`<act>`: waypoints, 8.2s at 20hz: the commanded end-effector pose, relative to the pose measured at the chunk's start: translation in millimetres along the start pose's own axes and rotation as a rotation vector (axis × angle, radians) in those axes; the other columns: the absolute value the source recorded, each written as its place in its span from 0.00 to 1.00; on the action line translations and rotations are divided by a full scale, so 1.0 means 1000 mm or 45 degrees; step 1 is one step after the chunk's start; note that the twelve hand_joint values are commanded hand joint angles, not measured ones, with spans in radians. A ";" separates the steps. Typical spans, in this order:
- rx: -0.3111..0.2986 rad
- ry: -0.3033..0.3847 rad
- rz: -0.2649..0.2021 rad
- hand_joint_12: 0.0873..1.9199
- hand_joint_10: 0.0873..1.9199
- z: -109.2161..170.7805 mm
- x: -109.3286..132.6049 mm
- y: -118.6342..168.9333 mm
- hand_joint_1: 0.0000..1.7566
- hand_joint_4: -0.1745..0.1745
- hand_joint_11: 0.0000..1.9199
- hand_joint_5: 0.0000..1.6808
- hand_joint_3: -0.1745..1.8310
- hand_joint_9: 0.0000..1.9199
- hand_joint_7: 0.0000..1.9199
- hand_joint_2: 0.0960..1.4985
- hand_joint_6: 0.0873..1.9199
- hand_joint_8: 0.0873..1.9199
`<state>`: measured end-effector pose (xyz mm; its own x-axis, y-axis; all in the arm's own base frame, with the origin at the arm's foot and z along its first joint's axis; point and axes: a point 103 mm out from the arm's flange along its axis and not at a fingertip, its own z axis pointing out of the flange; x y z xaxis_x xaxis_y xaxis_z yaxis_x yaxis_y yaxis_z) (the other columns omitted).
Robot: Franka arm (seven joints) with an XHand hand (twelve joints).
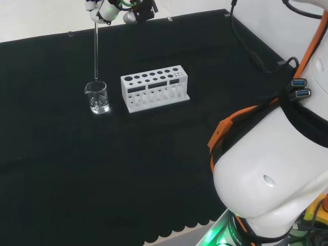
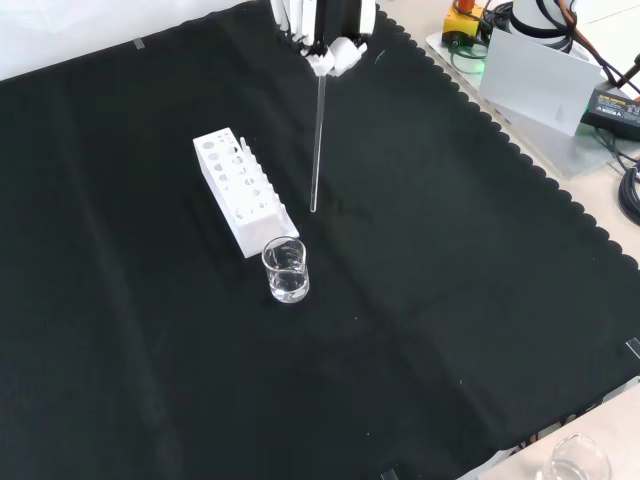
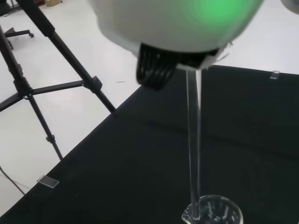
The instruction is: Stir in the beaker to the left of the white test tube rack with the glass rod.
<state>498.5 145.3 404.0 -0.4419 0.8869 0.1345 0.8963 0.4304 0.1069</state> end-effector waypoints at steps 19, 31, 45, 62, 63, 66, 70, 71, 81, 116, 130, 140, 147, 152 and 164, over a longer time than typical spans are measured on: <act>0.033 0.029 -0.033 0.26 0.19 0.033 -0.032 0.050 0.76 0.00 0.89 0.79 0.57 0.95 0.73 0.26 0.23 0.40; 0.059 0.037 -0.026 0.26 0.19 0.050 -0.040 0.058 0.76 0.00 0.89 0.79 0.57 0.95 0.73 0.26 0.23 0.40; 0.124 0.027 -0.019 0.26 0.19 0.082 -0.045 0.055 0.76 0.00 0.89 0.79 0.57 0.95 0.73 0.26 0.23 0.40; 0.234 0.011 -0.067 0.26 0.19 0.120 -0.030 0.054 0.76 0.00 0.89 0.79 0.57 0.95 0.73 0.27 0.24 0.40; 0.238 0.014 -0.072 0.26 0.19 0.122 -0.028 0.056 0.76 0.00 0.89 0.79 0.57 0.95 0.73 0.27 0.24 0.40; 0.247 0.034 -0.082 0.26 0.19 0.128 -0.028 0.065 0.76 0.00 0.89 0.79 0.57 0.95 0.73 0.27 0.24 0.40; 0.249 0.043 -0.080 0.26 0.19 0.133 -0.033 0.074 0.76 0.00 0.89 0.78 0.57 0.95 0.73 0.27 0.24 0.40; 0.250 0.043 -0.079 0.26 0.19 0.133 -0.035 0.076 0.76 0.00 0.89 0.78 0.57 0.95 0.73 0.27 0.24 0.40; 0.247 0.024 -0.028 0.26 0.19 0.129 -0.066 0.077 0.76 0.00 0.89 0.78 0.56 0.95 0.73 0.27 0.24 0.40; 0.249 0.032 -0.095 0.26 0.20 0.124 -0.046 0.089 0.76 0.00 0.89 0.78 0.56 0.95 0.73 0.27 0.24 0.41; 0.269 -0.026 -0.055 0.26 0.20 0.112 -0.049 0.055 0.76 0.00 0.89 0.78 0.56 0.95 0.73 0.27 0.24 0.41; 0.259 0.027 -0.089 0.26 0.20 0.117 -0.026 0.065 0.76 0.00 0.89 0.78 0.57 0.95 0.73 0.27 0.24 0.41; 0.248 0.018 -0.072 0.27 0.20 0.118 -0.034 0.074 0.76 0.00 0.89 0.78 0.57 0.95 0.73 0.27 0.24 0.41; 0.254 0.012 -0.075 0.27 0.20 0.117 -0.044 0.081 0.76 0.00 0.89 0.78 0.56 0.95 0.73 0.27 0.24 0.41; 0.257 -0.019 -0.036 0.27 0.20 0.103 -0.064 0.055 0.76 0.00 0.89 0.78 0.56 0.95 0.73 0.27 0.24 0.41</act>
<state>585.2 140.8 296.6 -0.4739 0.8724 0.1201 0.8704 0.4847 -0.0863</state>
